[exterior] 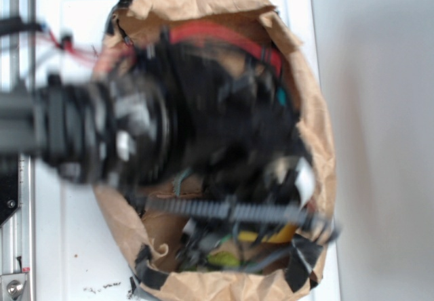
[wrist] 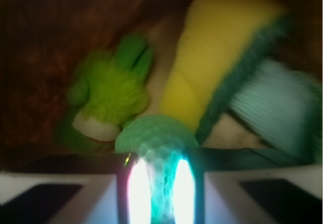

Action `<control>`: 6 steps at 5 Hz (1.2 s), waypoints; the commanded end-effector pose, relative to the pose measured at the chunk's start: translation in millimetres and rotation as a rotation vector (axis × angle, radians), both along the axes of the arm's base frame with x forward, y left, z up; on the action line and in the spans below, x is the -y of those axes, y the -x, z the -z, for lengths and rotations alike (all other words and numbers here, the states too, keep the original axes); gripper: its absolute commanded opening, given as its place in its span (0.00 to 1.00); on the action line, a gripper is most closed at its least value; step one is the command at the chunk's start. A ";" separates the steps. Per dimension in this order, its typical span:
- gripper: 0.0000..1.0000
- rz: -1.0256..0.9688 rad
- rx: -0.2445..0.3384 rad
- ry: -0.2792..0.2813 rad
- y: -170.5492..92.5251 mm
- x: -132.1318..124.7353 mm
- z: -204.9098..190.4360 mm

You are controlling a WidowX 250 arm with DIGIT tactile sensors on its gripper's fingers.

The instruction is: Grab the green ball.

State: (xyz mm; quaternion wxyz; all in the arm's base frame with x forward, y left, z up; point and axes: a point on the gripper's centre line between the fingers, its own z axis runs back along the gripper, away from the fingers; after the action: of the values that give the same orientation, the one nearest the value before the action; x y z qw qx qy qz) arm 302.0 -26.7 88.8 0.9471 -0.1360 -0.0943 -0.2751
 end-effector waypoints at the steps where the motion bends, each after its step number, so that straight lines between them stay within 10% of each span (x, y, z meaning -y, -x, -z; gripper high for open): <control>1: 0.00 -0.139 0.106 -0.058 0.4 -36.6 -53.3; 6: 0.00 -0.635 0.206 -0.346 60.0 -70.9 -115.5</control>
State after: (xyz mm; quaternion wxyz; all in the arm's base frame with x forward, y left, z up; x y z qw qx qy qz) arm 245.3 55.1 192.6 0.9835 0.0873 -0.1585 0.0061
